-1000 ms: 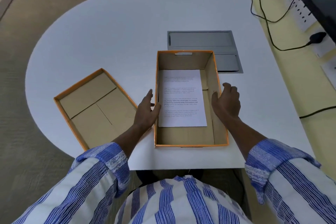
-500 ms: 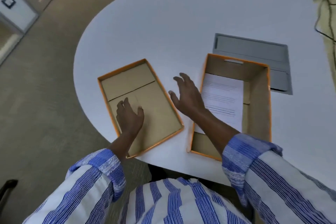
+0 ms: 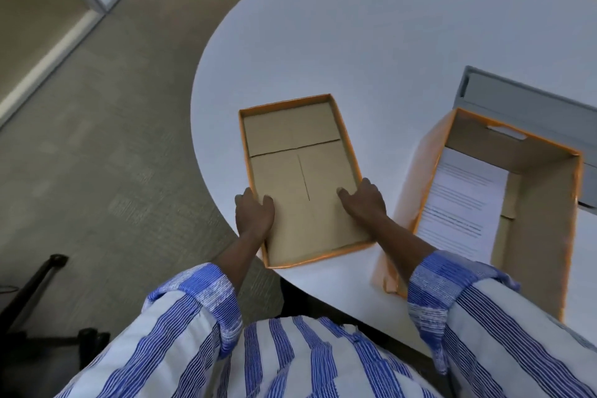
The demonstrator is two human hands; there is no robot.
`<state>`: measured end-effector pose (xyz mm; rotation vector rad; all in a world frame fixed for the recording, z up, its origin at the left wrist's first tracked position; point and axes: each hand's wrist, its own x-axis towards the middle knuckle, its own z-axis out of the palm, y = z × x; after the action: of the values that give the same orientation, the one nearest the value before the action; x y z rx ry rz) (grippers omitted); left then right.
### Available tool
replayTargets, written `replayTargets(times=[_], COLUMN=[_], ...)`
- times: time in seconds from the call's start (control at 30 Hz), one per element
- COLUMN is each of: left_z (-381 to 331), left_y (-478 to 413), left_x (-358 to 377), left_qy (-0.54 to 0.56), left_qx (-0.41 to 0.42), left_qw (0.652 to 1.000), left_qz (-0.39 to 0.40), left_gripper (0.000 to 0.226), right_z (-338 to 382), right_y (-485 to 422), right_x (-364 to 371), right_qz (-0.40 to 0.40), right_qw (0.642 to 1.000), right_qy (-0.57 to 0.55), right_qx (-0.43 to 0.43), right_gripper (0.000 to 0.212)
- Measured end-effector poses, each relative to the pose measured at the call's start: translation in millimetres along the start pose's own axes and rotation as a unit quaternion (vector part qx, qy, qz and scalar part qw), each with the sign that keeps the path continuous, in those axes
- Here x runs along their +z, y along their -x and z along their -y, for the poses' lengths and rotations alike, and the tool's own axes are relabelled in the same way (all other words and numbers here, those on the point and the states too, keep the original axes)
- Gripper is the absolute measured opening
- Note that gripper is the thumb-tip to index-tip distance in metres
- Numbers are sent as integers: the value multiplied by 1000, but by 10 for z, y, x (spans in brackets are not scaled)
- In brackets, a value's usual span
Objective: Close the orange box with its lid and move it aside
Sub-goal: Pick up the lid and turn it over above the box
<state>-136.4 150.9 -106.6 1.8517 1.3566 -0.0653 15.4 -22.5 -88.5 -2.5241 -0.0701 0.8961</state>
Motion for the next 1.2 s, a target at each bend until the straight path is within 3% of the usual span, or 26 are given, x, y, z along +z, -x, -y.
replayTargets(times=[0.13,0.4,0.67,0.83,0.93,1.03,1.2], left_z=[-192,-522,-1007,-1504,-1893,-2429,-3360], left_y=[-16,-112,-256,-317,-234,-5,772], left_x=[0,-86,-167,-214,-238,-329,-570], left_qy=[14,-16,85,169,158,115,246], left_qx=[31,30,55,104,137,185,300], left_qw=[999,998,994,980,975,974,909], left_qz=[-12,-52,-34,26,69,52,155], left_gripper=[65,65,69,60,59,74,86], right_z=[111,394,623,845,952,1047,1145], right_y=[-16,-4,70,251,418,607,914], right_x=[-15,-266,-1069,-1681,-1963,-2168,-2245], right_qz=[-22,-72,-81,-69,-127,-219,-373], right_qw=[997,992,966,934,933,924,885], right_qy=[-66,-99,-237,-340,-307,-260,-141], right_qx=[39,-26,-70,-92,-140,-172,-240], right_gripper=[71,66,34,32,20,31,35])
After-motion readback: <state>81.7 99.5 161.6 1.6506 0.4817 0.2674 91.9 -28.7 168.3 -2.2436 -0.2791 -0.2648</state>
